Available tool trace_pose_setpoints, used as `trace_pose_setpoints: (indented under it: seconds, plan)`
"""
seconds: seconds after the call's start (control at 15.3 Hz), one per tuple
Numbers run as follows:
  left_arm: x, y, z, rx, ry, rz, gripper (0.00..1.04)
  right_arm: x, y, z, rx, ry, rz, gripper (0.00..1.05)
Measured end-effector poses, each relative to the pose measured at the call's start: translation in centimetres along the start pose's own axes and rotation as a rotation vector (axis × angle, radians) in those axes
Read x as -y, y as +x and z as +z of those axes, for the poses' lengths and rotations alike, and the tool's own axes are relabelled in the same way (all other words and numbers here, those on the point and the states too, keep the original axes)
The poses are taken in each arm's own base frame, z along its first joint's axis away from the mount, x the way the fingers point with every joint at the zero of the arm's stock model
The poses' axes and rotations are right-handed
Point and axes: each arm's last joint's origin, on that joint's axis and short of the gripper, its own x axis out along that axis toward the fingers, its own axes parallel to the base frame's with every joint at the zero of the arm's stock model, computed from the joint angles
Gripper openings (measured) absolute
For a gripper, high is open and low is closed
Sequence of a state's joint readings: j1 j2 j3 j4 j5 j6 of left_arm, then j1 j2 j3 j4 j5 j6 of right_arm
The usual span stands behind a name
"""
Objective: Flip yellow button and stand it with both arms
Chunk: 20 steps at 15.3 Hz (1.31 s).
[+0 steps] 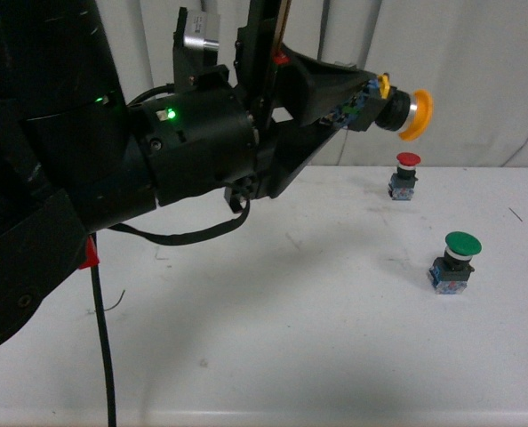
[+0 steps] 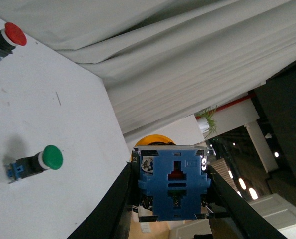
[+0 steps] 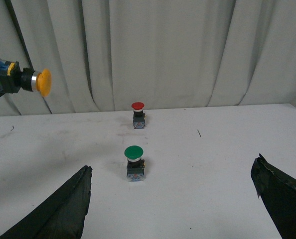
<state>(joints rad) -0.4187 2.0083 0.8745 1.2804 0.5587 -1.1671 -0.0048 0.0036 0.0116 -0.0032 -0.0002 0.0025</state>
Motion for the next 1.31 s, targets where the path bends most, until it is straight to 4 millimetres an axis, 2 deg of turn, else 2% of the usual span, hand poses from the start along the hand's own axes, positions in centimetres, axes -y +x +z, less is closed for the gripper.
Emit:
trace_pose_setpoints:
  seconds: [0.2,0.52,0.65,0.78,0.85,0.98,1.05,1.11,1.18,1.31]
  plan:
    - [0.7,0.9,-0.1,0.011,-0.025,-0.025,0.35,0.0,0.0,0.0,0.000,0.000,0.000,0.98]
    - [0.3,0.4,0.6,0.045,-0.024,-0.006,0.35,0.0,0.0,0.0,0.000,0.000,0.000,0.98]
    - [0.4,0.5,0.5,0.041,-0.024,-0.008,0.35,0.6,-0.2,1.8,0.183,0.072,0.159,0.98]
    - [0.4,0.5,0.4,0.046,-0.022,-0.007,0.35,1.3,0.0,1.7,0.144,0.126,0.205,0.98]
    - [0.4,0.5,0.4,0.051,-0.022,-0.003,0.35,2.0,0.6,2.2,0.167,0.140,0.165,0.98]
    - [0.4,0.5,0.5,0.054,-0.019,-0.003,0.35,3.0,3.0,3.9,0.178,0.157,0.097,0.98]
    - [0.3,0.5,0.5,0.058,-0.017,-0.001,0.35,3.6,5.2,5.6,0.199,0.160,0.056,0.98]
    - [0.3,0.5,0.5,0.059,-0.017,0.000,0.35,4.1,7.9,7.1,0.201,0.162,0.019,0.98]
    - [0.3,0.5,0.5,0.061,-0.017,0.000,0.35,4.5,10.7,7.6,0.166,0.172,-0.010,0.98]
    - [0.3,0.5,0.5,0.063,-0.016,0.001,0.35,4.8,17.6,6.8,0.027,0.211,-0.059,0.98]
